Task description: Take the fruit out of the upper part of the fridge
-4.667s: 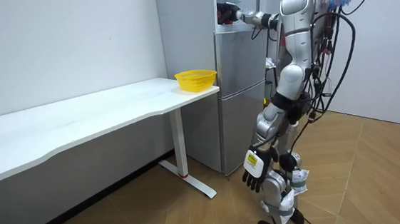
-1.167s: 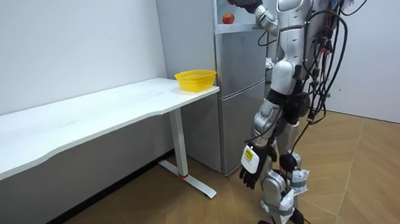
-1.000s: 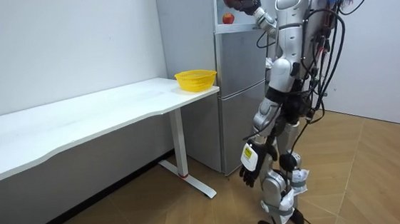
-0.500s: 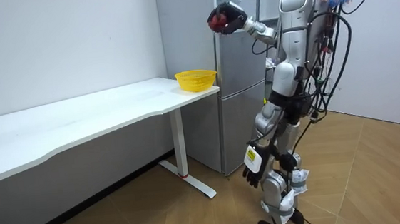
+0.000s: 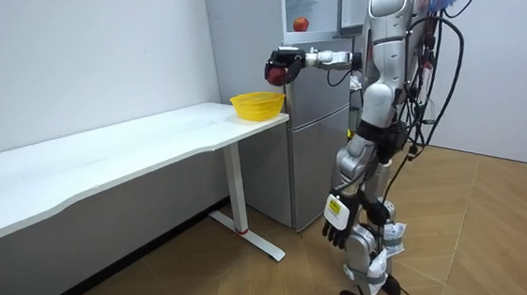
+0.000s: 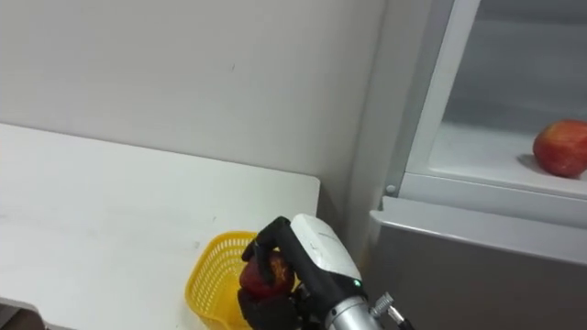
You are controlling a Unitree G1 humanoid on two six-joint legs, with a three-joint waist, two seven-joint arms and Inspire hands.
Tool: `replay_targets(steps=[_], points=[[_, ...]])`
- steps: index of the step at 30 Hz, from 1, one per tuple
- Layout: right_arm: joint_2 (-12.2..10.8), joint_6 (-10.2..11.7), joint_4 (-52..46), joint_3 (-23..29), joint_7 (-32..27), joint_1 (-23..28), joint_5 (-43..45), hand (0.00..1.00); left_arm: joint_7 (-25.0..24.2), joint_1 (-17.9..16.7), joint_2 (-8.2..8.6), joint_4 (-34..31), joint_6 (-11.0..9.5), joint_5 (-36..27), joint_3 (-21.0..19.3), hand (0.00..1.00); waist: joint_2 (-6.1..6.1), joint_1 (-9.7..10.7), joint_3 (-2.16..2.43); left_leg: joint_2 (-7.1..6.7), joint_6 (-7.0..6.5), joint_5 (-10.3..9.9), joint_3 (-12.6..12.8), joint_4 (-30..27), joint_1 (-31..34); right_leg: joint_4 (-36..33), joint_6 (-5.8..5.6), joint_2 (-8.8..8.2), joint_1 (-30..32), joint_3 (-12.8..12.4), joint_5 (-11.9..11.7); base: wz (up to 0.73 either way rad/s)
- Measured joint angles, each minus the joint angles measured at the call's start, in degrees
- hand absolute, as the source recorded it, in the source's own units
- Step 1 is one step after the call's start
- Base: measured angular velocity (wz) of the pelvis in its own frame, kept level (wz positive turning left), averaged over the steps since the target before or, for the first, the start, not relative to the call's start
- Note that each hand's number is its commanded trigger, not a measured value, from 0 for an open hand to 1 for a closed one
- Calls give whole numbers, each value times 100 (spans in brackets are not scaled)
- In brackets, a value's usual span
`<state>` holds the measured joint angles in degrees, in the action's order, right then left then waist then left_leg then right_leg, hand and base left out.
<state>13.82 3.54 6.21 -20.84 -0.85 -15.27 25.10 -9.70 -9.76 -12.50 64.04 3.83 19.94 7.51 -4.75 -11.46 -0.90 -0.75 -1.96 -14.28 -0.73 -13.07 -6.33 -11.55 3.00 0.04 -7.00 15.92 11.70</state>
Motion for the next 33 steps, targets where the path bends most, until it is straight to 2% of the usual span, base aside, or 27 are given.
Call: replay_targets(steps=[2,4,5,6,7,8,9,19,26,33], points=[[3,-18,236,0,0,-40,6,100,-48,-11,0,0,7,1,0,0,7,-10,-5,-2,0,0,0,36,-5,2,-2,-3,-11,-2,3,0],[5,-135,295,0,24,-40,9,97,-111,-11,-4,0,31,1,-1,0,6,-23,-4,-5,0,0,3,37,4,8,-1,-4,-8,-3,7,0],[5,-179,297,0,24,-40,9,86,-136,-14,-4,0,71,2,-1,0,4,-33,-2,-5,0,0,4,35,5,7,0,-4,-8,-4,8,0],[15,-179,308,0,23,-41,6,80,-195,-16,-6,0,102,20,-13,0,-4,-50,5,-5,0,1,2,31,4,4,0,-4,-8,-2,8,0],[18,-178,330,1,20,-44,2,65,-225,-16,-6,-4,106,48,-21,0,-8,-51,9,-5,0,1,1,29,3,4,0,-4,-9,-1,8,0],[18,-175,417,1,16,-61,-3,24,-248,-20,-4,-34,113,62,-23,0,-18,-52,16,-6,-1,1,0,24,4,4,0,-4,-9,0,8,0],[18,-183,485,1,16,-62,0,0,-271,-47,-5,-120,118,71,-40,0,-24,-66,20,-7,-1,1,-3,20,10,5,0,-6,-9,5,8,0],[26,-204,510,14,11,-103,-155,0,-357,-138,-11,-218,131,93,-56,0,-28,-133,34,-34,0,3,-174,-66,65,97,0,-17,-82,177,8,9],[16,-184,740,15,4,-570,-326,0,-352,-122,8,-222,143,337,-73,0,28,-161,12,-38,0,2,-185,-56,72,93,-1,-23,-91,195,9,1],[14,-184,740,13,-29,-598,-327,0,-387,-103,7,-438,206,339,-67,0,58,-145,0,-66,-2,3,-267,-109,74,93,-12,-48,-118,278,15,6]])
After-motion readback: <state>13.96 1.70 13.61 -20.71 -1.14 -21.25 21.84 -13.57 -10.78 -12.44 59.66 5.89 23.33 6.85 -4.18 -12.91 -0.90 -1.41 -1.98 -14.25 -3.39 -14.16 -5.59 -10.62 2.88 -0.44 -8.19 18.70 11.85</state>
